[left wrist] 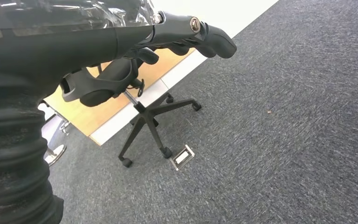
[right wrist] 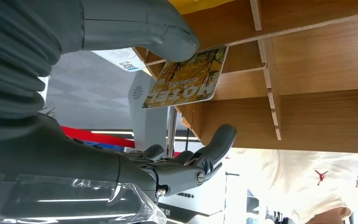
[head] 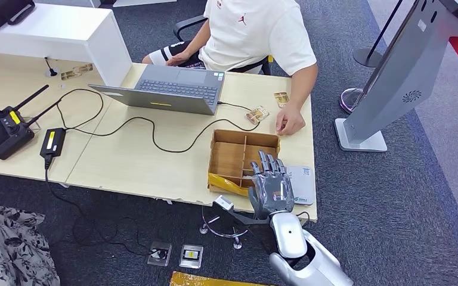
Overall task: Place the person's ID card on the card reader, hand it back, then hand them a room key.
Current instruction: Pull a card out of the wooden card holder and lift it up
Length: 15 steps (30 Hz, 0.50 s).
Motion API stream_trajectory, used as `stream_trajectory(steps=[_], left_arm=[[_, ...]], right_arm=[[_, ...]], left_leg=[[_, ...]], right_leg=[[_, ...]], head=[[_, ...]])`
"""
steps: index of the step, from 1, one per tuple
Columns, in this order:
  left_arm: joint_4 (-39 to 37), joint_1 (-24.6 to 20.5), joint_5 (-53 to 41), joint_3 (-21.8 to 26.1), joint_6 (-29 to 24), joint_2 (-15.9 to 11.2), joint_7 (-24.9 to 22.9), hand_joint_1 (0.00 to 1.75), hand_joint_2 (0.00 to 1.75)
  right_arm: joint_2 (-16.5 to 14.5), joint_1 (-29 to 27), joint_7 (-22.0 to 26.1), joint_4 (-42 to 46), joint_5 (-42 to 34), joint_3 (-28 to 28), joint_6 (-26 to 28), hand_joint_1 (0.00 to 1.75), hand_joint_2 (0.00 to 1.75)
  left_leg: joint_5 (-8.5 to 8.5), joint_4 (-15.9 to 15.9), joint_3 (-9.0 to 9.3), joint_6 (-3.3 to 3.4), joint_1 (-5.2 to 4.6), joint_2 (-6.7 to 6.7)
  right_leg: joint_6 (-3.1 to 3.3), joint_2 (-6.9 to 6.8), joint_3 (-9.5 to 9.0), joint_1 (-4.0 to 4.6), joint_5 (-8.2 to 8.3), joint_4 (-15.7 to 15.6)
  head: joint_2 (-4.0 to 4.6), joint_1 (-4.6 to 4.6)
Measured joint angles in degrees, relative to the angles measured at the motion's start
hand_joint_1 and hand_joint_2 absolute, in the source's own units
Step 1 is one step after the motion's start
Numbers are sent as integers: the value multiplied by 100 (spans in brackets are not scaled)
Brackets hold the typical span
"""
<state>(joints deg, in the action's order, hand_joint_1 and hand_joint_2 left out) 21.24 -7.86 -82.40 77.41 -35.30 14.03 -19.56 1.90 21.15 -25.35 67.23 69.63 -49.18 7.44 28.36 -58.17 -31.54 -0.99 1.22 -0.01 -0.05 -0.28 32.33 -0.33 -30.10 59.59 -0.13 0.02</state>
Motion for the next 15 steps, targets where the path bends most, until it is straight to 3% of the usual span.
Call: stream_trajectory(steps=[15], left_arm=[[0,-9,-5,38,0,-2,62,0,175]], right_arm=[[0,30,-67,-137,25,2,-27,74,175]], left_leg=[[0,0,0,0,0,0]], right_leg=[[0,0,0,0,0,0]], head=[[0,1]])
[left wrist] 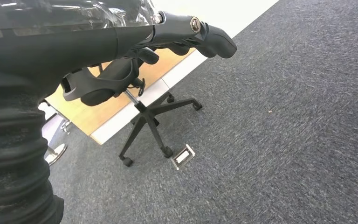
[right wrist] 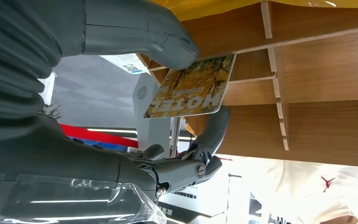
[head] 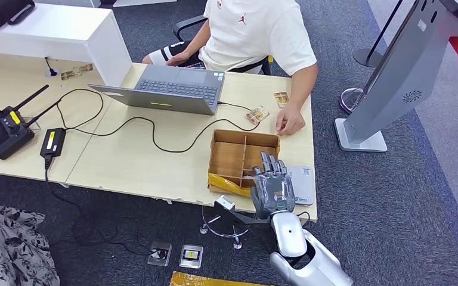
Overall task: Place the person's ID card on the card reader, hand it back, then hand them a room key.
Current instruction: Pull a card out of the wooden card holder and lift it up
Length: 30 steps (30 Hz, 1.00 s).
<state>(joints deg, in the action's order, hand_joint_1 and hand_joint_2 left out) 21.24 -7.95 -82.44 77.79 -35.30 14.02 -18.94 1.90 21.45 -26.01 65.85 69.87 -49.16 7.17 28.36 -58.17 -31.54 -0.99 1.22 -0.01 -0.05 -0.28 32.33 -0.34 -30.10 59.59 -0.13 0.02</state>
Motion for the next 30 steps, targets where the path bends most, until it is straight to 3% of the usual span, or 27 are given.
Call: stream_trajectory(steps=[4,9,13,20,30], left_arm=[[0,-1,0,2,0,-1,27,0,175],[0,-1,4,2,0,-1,87,0,175],[-1,-2,13,3,0,-3,142,0,175],[-11,-3,39,2,0,-14,244,0,175],[-27,-3,39,3,0,-50,328,0,175]], right_arm=[[0,2,-34,-21,1,1,-27,84,175],[1,22,-103,-91,3,5,-57,135,175],[7,71,-162,-142,9,22,-57,128,175],[15,91,-206,-200,24,67,-57,134,175],[17,100,-266,-271,68,147,-25,166,175]], left_leg=[[0,0,0,0,0,0],[0,0,0,0,0,0],[0,0,1,0,0,0],[0,0,3,0,0,0],[0,-1,9,0,-1,0]], right_leg=[[0,0,0,0,0,0],[0,0,0,0,0,0],[0,0,-1,0,0,0],[0,0,-2,0,0,0],[0,0,-9,-1,0,0]], head=[[0,0],[0,0],[0,-1],[0,0],[0,-1]])
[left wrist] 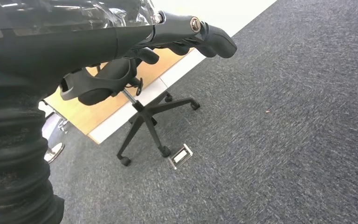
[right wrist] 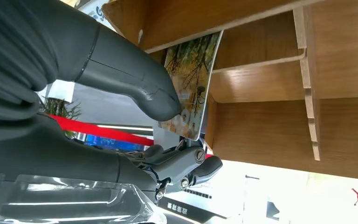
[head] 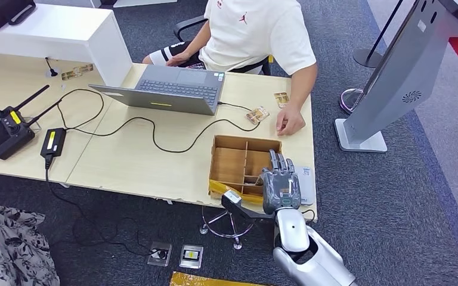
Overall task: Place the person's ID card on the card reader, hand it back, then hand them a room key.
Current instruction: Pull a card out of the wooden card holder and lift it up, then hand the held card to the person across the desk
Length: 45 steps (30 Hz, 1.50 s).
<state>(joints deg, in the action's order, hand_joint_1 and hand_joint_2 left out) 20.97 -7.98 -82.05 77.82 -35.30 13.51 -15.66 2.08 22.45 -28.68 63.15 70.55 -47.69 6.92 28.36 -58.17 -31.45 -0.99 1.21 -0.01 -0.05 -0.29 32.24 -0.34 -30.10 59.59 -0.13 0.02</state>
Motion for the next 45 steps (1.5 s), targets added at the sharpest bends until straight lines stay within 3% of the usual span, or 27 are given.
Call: stream_trajectory(steps=[5,12,19,26,31,35,45], left_arm=[[-16,0,0,-1,0,-7,11,0,175],[-21,1,-62,2,0,-2,-136,0,175],[-21,1,-178,2,0,49,-423,0,175],[-16,1,-254,1,0,108,-601,0,175],[-16,1,-249,-1,-1,140,-555,0,175],[-18,-1,-217,-1,0,142,-371,0,175],[-17,-7,105,2,0,139,-149,0,175]], right_arm=[[18,-2,-10,-13,149,17,299,175,175],[43,-2,-120,260,929,51,1431,175,175],[36,-3,-34,894,1559,154,2234,175,175],[-56,71,239,1416,1483,270,3073,175,175],[-288,291,940,1502,873,476,3150,175,175],[-565,671,1446,1193,710,772,3145,175,175],[-1013,1931,776,-1084,637,1014,3092,175,175]], left_leg=[[0,0,0,0,-1,0],[0,-1,1,0,0,1],[-1,-1,1,1,-1,1],[-1,-1,2,2,-4,1],[-6,-1,1,4,-4,1],[-10,0,1,2,-3,1],[-20,-1,-5,7,-7,-6]], right_leg=[[0,1,0,-1,0,0],[0,1,1,-2,1,0],[-2,1,-1,-2,2,0],[-4,1,-2,-6,4,0],[-3,1,-3,-6,6,0],[-1,0,-3,-5,9,1],[-4,-5,0,-7,20,1]], head=[[0,1],[0,1],[0,-1],[0,1],[0,-1],[0,1],[0,-1]])
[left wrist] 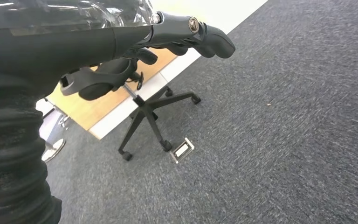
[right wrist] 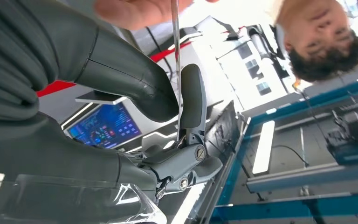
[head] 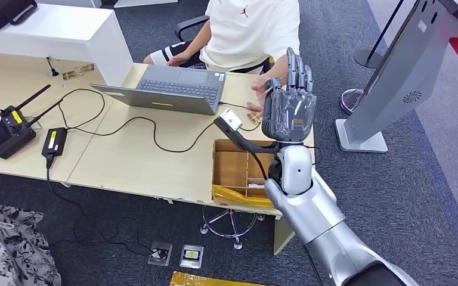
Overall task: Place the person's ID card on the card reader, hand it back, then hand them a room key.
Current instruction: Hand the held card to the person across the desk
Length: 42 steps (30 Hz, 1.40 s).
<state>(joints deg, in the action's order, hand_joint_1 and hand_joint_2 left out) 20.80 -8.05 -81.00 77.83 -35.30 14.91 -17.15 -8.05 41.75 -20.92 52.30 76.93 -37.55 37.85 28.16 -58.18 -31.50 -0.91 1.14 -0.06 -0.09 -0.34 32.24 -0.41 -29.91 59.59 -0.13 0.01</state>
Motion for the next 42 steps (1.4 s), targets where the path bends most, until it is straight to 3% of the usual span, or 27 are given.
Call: stream_trajectory(steps=[7,8,11,12,24,29,37,40,42], left_arm=[[-2,-3,42,2,0,-10,51,0,175],[-2,-3,42,3,0,-11,53,0,175],[-2,-4,55,25,0,-23,76,0,175],[-3,-5,63,34,-1,-28,93,0,175],[-27,-8,131,99,-1,-56,336,0,175],[-32,-8,136,141,0,-63,256,0,175],[-32,-16,26,256,0,-51,-110,0,175],[-16,-14,-66,262,0,-37,-271,0,175],[16,-5,-106,264,-1,-14,-324,0,175]], right_arm=[[-60,297,-116,-930,-116,0,8,175,175],[-65,320,-118,-1013,-117,0,8,159,175],[-94,340,-134,-1177,-117,0,7,28,175],[-100,345,-144,-1230,-117,0,6,0,175],[-91,392,-370,-1591,11,-2,32,0,175],[100,162,-530,-1213,304,21,62,0,175],[778,-791,-926,204,183,355,7,0,175],[1258,-1412,-1222,782,-186,691,5,0,175],[1676,-2006,-1270,1182,-976,1057,38,0,175]], left_leg=[[1,0,0,0,0,-1],[1,0,0,0,0,-1],[1,0,0,0,0,0],[0,0,0,0,0,0],[0,-1,3,0,-1,1],[0,-3,7,0,-1,3],[3,-6,18,2,-2,4],[10,-6,28,10,-1,0],[15,-5,28,21,-2,-22]], right_leg=[[0,2,2,-1,0,-1],[0,2,2,-1,0,-1],[0,3,3,-1,0,-1],[0,2,3,-1,0,-1],[-1,4,4,-1,3,-1],[-1,5,3,-1,3,-2],[-2,4,-2,-3,3,-16],[-6,-5,-20,-2,2,-30],[-11,-32,-40,-2,-1,-40]], head=[[0,-1],[0,-1],[0,0],[0,0],[0,-1],[0,0],[0,2],[0,4],[0,2]])
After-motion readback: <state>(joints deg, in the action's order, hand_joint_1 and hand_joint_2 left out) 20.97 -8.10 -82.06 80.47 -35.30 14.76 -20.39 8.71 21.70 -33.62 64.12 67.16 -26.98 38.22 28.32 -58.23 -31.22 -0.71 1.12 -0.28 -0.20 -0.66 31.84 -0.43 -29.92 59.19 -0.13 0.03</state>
